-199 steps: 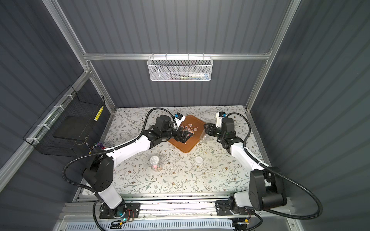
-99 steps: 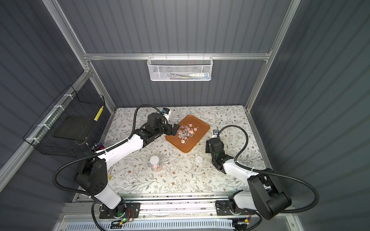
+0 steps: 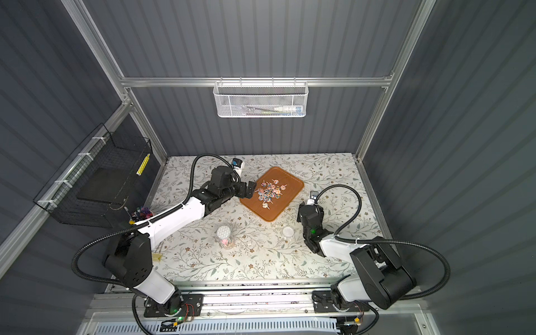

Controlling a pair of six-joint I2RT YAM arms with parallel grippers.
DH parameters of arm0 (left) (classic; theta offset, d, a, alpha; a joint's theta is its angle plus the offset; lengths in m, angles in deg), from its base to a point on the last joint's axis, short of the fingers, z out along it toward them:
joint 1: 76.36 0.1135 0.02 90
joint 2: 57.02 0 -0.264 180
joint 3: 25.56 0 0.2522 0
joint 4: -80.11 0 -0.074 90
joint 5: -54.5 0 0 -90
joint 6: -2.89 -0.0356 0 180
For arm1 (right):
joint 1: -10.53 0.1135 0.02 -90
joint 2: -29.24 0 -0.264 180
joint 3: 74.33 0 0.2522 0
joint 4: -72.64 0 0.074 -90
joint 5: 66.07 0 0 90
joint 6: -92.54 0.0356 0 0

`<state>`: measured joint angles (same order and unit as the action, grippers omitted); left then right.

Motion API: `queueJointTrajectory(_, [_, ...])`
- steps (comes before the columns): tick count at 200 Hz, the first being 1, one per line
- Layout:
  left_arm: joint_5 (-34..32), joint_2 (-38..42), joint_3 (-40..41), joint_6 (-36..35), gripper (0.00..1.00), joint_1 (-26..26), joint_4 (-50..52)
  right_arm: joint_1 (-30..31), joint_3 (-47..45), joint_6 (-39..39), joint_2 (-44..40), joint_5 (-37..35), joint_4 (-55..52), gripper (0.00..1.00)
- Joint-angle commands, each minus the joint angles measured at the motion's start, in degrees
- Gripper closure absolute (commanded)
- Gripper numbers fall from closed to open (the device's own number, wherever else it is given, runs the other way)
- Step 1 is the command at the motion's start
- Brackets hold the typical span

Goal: Pour the candies out of the jar
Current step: Place the jar at the center of the board, then pick up the jar from the center of the board.

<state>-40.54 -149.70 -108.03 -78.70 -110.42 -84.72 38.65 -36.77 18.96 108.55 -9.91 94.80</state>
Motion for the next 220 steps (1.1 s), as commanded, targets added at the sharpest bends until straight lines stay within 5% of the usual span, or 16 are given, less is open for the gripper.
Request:
queueJointTrajectory(1, [-0.6, 2.0, 0.7, 0.4, 0.00, 0.3, 0.3, 0.1, -1.2, 2.6, 0.3, -2.0, 2.2, 0.41])
queueJointTrajectory(28, [-0.8, 2.4, 0.8, 0.0, 0.00, 0.3, 0.5, 0.1, -2.2, 3.6, -1.2, -2.2, 2.2, 0.27])
queueJointTrajectory(68, [-1.5, 2.5, 1.1, 0.1, 0.00, 0.3, 0.4, 0.2, -2.9, 3.9, -5.2, -1.8, -0.1, 0.19])
queueJointTrajectory(116, [-4.9, 3.3, 1.7, 0.2, 0.00, 0.6, -0.1, -0.1, 1.7, 6.3, -16.3, -0.3, -18.2, 0.01])
queueJointTrajectory(164, [-4.4, 6.4, 5.4, 3.2, 0.00, 5.9, -1.8, -2.2, 13.2, 6.5, -24.5, 15.7, -40.2, 0.01])
queueJointTrajectory(220, [1.7, 10.1, 11.2, 12.6, 0.00, 18.2, -0.7, 6.0, 26.7, 5.3, -13.8, 37.3, -47.9, 0.09])
